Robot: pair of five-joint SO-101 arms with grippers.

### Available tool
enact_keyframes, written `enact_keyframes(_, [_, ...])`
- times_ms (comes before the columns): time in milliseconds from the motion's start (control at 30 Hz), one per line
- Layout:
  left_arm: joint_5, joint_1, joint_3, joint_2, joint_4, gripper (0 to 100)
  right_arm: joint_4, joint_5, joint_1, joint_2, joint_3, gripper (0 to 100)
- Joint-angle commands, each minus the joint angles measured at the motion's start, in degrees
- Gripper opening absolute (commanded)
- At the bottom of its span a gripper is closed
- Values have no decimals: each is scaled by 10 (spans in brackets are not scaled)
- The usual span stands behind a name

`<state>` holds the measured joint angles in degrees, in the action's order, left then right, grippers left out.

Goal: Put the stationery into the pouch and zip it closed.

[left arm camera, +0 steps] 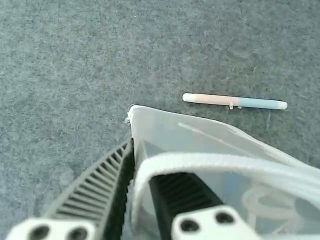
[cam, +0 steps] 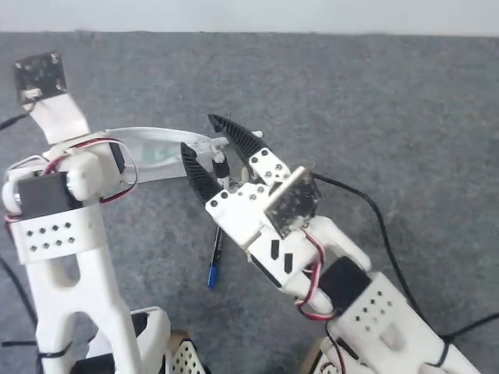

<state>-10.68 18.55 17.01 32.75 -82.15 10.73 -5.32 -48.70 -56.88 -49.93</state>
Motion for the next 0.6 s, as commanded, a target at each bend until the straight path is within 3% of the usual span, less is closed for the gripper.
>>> enact_keyframes(0, [-6,0,-2,2,20,12,80,-13,9,-21,88,159])
enact_keyframes(333, [-6,3,9,2,28,12,322,-4,80,-22,193,159])
enact_keyframes(567, [-6,3,9,2,26,12,424,83,157,-21,192,159])
